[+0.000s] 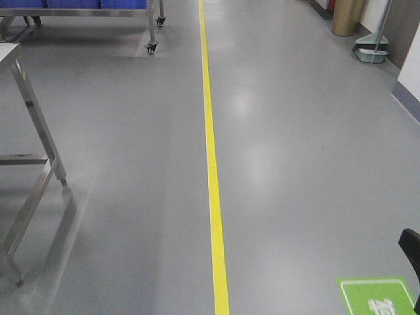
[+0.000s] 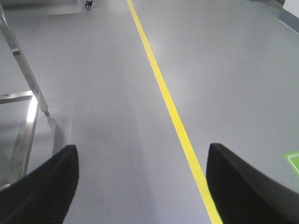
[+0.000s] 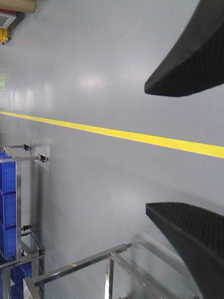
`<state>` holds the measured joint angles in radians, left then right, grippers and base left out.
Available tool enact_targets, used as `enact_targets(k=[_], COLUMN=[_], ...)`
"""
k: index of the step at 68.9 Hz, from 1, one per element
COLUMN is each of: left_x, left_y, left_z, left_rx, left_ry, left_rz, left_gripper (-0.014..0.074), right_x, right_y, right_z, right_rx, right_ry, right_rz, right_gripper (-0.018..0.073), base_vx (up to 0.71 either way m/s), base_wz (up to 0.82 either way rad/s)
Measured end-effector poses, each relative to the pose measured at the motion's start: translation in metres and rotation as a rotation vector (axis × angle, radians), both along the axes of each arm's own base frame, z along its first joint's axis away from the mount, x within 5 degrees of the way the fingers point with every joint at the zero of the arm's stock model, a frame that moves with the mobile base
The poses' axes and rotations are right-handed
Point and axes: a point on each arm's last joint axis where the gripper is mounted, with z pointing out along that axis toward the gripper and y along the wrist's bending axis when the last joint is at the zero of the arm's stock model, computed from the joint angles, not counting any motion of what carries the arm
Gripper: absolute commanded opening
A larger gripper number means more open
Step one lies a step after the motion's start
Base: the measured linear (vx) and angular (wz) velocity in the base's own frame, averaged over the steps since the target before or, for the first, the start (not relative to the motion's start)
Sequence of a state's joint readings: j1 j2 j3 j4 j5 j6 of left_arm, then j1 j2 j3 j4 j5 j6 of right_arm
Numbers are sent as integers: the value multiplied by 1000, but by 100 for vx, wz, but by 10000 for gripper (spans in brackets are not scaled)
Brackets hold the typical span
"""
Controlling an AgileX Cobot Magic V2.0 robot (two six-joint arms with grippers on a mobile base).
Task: Move and align brake pads A on conveyor
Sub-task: 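Drive along the yellow floor line down the aisle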
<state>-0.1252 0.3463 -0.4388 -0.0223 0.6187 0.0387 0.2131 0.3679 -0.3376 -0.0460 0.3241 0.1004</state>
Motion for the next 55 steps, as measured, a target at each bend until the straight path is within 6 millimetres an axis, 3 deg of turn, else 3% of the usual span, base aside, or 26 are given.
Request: enact_targets(k=[55], left_x=[0], left_y=[0], left_z=[0], left_rx=[0], left_ry=[0], left_rz=[0], left_gripper=[552], right_x=[0], right_y=[0], right_z=[0], right_rx=[0], right_ry=[2], right_rz=[0], right_gripper=[470], base_vx=[67], base_wz=[1])
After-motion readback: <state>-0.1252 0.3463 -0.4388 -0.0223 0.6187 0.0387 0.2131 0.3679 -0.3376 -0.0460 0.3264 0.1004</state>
